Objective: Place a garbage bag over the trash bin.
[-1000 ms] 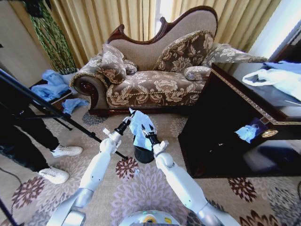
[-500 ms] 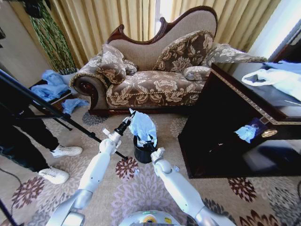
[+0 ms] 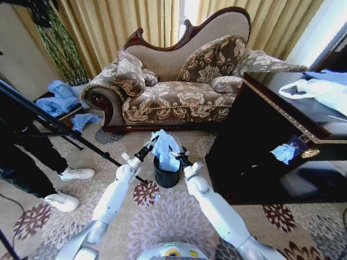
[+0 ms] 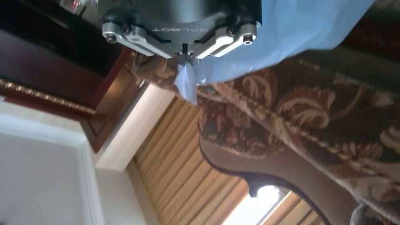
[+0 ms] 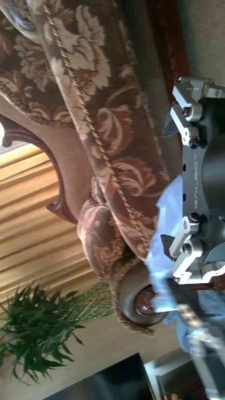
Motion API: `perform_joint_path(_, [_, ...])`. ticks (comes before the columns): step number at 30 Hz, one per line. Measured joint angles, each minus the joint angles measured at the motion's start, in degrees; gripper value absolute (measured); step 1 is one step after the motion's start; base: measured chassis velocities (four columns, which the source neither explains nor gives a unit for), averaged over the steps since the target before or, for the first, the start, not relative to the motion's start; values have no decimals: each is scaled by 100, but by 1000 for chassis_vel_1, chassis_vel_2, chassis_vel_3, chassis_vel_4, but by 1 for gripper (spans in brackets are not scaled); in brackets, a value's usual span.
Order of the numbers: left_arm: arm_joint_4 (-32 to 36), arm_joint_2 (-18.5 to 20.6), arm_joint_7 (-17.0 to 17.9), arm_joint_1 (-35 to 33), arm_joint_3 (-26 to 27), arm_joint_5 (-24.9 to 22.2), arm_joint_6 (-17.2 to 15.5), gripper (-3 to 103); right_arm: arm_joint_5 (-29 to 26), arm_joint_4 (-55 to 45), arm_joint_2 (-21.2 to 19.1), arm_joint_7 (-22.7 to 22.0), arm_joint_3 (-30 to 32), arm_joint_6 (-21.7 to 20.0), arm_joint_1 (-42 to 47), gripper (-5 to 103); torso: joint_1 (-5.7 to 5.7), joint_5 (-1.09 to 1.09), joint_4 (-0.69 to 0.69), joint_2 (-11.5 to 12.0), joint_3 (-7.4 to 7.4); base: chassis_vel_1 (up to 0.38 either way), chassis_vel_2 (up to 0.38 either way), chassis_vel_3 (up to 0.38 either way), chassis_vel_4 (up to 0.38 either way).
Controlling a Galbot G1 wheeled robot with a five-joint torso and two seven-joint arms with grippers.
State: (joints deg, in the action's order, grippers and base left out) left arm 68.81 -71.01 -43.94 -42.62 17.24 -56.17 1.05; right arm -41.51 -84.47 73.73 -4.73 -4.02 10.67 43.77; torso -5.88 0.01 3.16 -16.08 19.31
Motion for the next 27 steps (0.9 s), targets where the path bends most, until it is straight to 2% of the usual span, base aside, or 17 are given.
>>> perform_joint_path(11, [142,-129,61,-507,-97,242,79,0,-124,-16,25,-37,-94,-115,-249,100,0,-1,-1,0,0,0,0,0,0])
perform_joint_path(20, [518,-426,208,-1303,138,484,364,0,-122,-26,-88,-58,-202,-138,-236,100,0,-1,-1,0,0,0,0,0,0])
perform_joint_path(27, [807,-515,568,-1783,146,584,652,0,-105,-49,-158,-98,-154,-146,-176,100,0,0,-3,0,0,0,0,0,0])
